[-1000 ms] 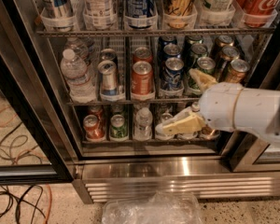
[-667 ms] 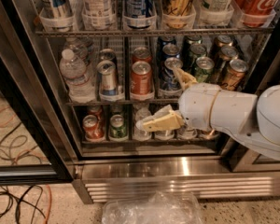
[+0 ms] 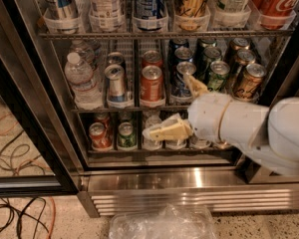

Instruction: Pick water bottle from middle shelf of fridge

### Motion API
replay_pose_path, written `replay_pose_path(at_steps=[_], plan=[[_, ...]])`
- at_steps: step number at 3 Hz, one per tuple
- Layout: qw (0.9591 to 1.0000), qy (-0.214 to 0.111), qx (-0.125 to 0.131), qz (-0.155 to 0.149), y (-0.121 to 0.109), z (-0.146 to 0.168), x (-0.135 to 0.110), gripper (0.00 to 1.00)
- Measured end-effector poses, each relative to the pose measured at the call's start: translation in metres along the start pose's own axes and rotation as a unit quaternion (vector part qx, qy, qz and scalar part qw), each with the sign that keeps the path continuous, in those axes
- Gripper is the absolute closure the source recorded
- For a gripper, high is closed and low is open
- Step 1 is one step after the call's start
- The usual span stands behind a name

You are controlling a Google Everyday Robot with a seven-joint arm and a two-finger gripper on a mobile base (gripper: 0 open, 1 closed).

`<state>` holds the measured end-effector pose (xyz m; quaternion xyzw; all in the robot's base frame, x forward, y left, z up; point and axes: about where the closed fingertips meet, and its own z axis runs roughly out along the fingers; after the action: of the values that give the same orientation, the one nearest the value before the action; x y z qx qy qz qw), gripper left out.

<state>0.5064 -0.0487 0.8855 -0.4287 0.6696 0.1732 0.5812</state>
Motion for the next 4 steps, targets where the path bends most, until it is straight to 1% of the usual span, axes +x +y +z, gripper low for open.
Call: replay_pose_path(at_steps=[1, 2, 3, 4], plan=[[0.9995, -0.021, 0.018, 0.013, 0.012, 0.019, 0.028, 0.0], [0.9988, -0.048, 0.007, -0.001, 0.04, 0.056, 0.053, 0.0], [0.9972, -0.064, -0.031, -0.021, 0.059, 0.089, 0.057, 0.0], [0.9962, -0.067, -0.049, -0.024, 0.069, 0.096, 0.055, 0.0]])
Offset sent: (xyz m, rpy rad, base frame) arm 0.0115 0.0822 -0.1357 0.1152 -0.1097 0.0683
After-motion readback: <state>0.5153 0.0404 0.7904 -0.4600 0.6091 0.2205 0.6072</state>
